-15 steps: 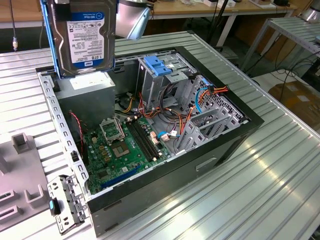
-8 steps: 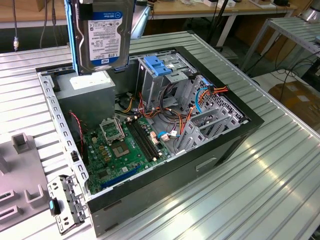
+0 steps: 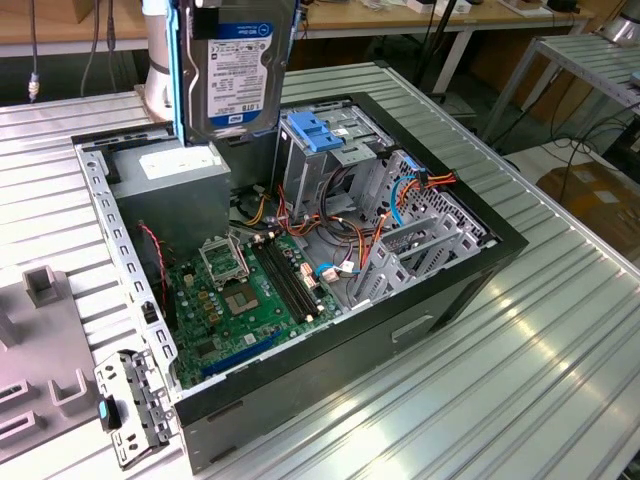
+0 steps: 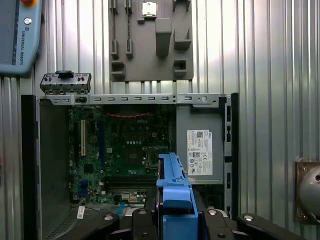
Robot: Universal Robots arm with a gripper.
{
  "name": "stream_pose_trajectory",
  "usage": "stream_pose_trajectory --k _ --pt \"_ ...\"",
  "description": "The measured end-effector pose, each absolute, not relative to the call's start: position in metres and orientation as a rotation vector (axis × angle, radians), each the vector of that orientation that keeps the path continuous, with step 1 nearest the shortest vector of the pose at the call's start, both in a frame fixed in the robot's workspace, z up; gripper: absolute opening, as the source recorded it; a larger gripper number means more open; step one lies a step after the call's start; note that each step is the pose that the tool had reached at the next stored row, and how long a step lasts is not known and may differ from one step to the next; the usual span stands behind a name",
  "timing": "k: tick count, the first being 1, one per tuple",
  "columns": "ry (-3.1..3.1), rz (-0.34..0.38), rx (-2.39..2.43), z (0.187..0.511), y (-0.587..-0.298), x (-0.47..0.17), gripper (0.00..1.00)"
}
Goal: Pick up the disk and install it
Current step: 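Pick up the disk, then insert the disk into the insertion slot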
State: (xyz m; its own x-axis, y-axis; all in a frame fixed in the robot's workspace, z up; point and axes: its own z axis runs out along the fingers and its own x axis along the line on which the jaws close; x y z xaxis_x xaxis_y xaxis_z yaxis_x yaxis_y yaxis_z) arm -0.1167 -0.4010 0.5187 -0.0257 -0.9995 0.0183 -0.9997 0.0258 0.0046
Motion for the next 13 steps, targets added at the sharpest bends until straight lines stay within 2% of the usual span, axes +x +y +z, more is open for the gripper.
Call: stream_pose_trajectory --k 13 --pt "-2.239 0.015 2.181 0.5185 -0.4039 -0.1111 0.37"
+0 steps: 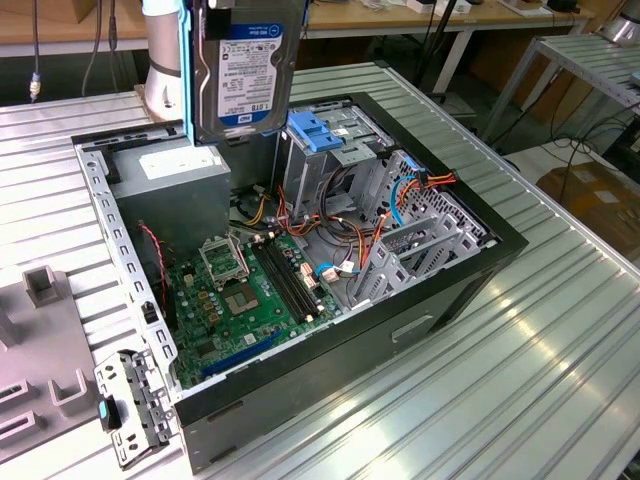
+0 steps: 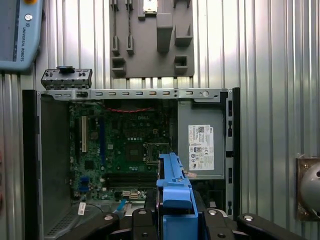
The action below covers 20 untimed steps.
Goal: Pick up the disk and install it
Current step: 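Insert the disk into the insertion slot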
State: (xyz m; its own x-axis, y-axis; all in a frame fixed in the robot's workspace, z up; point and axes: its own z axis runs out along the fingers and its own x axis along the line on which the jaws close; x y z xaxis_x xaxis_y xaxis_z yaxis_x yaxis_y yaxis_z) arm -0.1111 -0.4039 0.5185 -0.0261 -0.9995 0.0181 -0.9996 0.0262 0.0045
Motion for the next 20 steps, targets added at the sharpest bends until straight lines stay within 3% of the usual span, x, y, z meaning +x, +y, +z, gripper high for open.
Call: stream_pose_trajectory --k 14,20 --pt "-2.238 0.015 2.181 0.519 -0.406 -0.111 0.37" --pt "-2.239 0.015 2.181 0.518 -0.422 -0.111 0.37"
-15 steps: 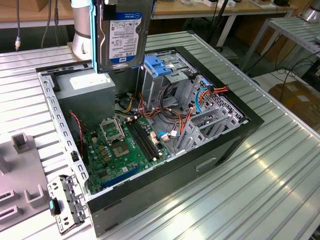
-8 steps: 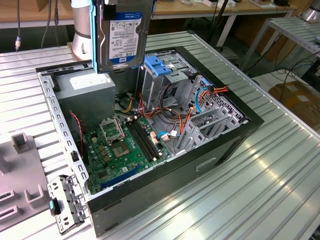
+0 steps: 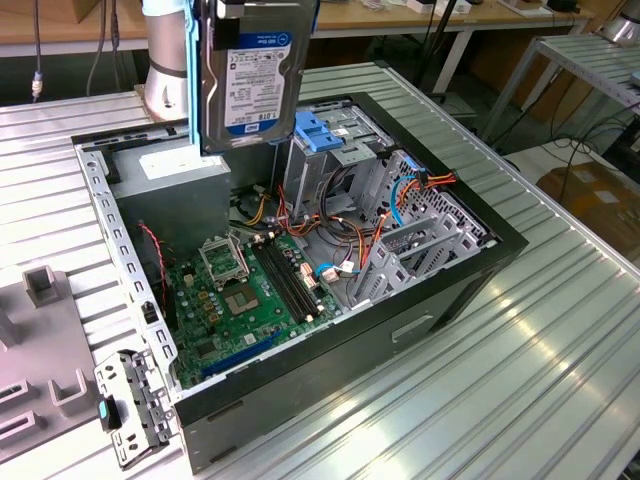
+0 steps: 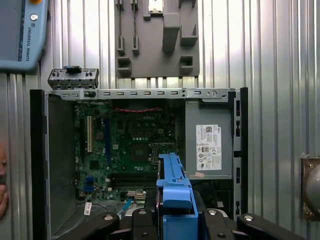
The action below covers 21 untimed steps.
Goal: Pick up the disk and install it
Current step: 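Insert the disk into the insertion slot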
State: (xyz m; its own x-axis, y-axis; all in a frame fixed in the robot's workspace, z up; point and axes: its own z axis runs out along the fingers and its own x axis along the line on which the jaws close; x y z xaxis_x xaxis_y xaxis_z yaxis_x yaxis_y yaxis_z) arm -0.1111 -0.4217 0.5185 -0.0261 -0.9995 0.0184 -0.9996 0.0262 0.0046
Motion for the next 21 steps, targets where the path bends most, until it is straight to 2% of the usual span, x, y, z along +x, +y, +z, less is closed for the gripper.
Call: stream_pose_trajectory --k 7,21 --pt "-2.238 0.016 2.181 0.518 -0.448 -0.111 0.37" --pt "-2.238 0.016 2.180 0.518 -0.452 -0.111 0.37"
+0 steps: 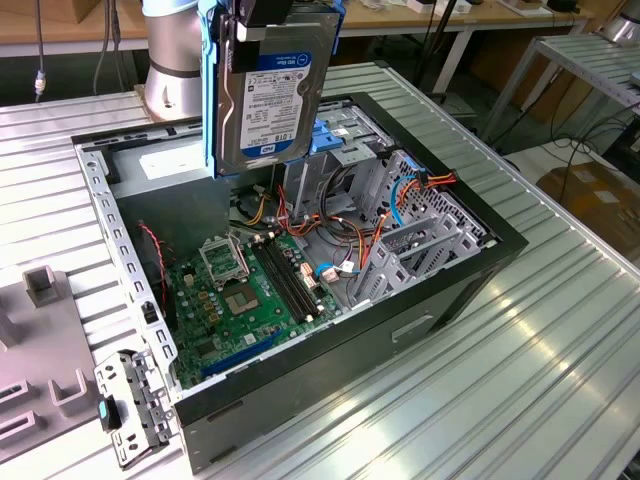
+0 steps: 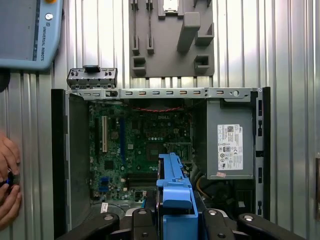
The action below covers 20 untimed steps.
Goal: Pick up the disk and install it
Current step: 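Insert the disk into the insertion slot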
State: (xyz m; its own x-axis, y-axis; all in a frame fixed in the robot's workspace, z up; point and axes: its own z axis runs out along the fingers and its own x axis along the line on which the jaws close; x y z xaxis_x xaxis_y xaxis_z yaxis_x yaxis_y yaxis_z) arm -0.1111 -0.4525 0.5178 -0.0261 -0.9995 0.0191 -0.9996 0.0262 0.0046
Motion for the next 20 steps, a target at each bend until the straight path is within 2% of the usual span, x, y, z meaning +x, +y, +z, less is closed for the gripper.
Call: stream_pose_trajectory --k 13,20 --pt "-2.238 0.016 2.180 0.517 -0.453 -0.086 0.37" --pt "-2.238 0.016 2.180 0.517 -0.470 -0.086 0.37"
